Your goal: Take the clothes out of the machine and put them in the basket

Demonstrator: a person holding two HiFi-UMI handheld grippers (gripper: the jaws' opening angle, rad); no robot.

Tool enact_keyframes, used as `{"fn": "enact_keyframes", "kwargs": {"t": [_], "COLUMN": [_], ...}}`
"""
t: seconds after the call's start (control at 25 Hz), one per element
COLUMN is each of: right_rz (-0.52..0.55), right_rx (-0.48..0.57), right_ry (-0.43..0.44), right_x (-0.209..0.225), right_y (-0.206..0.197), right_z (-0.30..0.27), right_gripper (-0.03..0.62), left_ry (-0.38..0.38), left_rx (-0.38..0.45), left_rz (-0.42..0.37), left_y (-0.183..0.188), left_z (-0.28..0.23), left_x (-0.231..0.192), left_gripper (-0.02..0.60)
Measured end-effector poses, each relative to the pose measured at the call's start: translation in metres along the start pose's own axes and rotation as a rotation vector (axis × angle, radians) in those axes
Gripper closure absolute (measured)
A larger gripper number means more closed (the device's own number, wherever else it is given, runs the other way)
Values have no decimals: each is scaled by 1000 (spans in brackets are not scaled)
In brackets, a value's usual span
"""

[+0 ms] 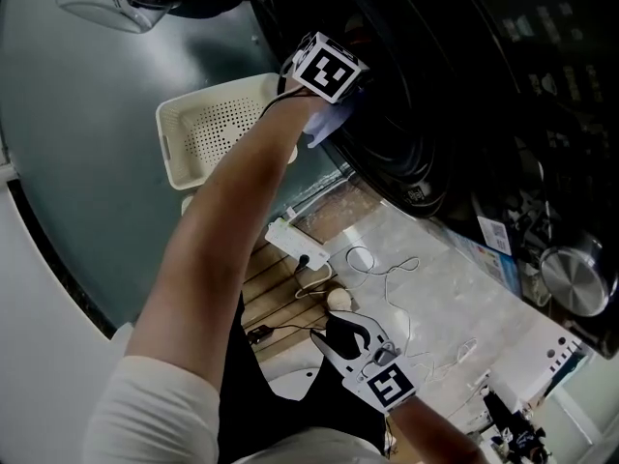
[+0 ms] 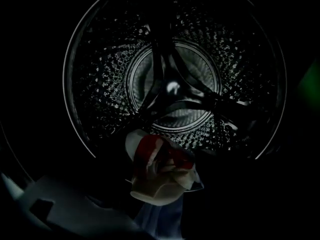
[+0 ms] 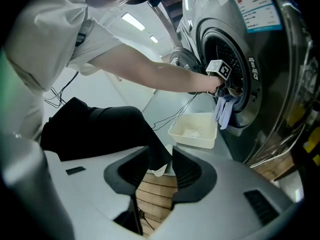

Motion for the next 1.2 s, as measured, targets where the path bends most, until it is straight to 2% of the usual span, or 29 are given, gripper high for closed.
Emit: {"fn": "enact_keyframes", "kwargs": {"t": [0.08,0.32,0.4,0.44,0.48,0.52,0.68,0.96,1.2], "right_rz": [-7,-31,-38,-38,-39,-42,-51,-45,-27], "right_rx": [-6,-11,-10,-11,-11,-9,10,19,33], "right_ry": [5,1,-5,-6,-8,-9,-20,-17,-2], "right_x": [-2,-6,-5,-5,-5,-4,-1,-2,-5], "right_y": [-3,-8,-9,-9,-9,-8,-6,-6,-4], "right_z": [2,8,10,10,11,11,11,7,8], "right_gripper": [467,467,467,467,467,467,467,467,467], "left_ry": [16,19,18,20,23,23,-3,0,-6], "left_rx": [-2,-78,-103,-114,-124,-137,-180,-102,-42], "left_rz": [-2,15,18,1,-21,-41,-81,-32,49], "left_y": [2,-5,-8,-9,-11,-13,-19,-17,-18], "left_z": [-9,-30,-34,-34,-33,-33,-35,-13,19], "left_x": [-2,4,6,8,9,10,13,12,12], "left_gripper": [167,169,194,256,363,381,531,552,555]}}
Point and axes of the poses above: the fingertips, and each gripper's own axes: z backward along the fingers, x to its right, y out of its top, the point moved 8 cm from there along z, backward along the fingers, and after that the axes turned 10 degrees about y, right-handed, at the moved point
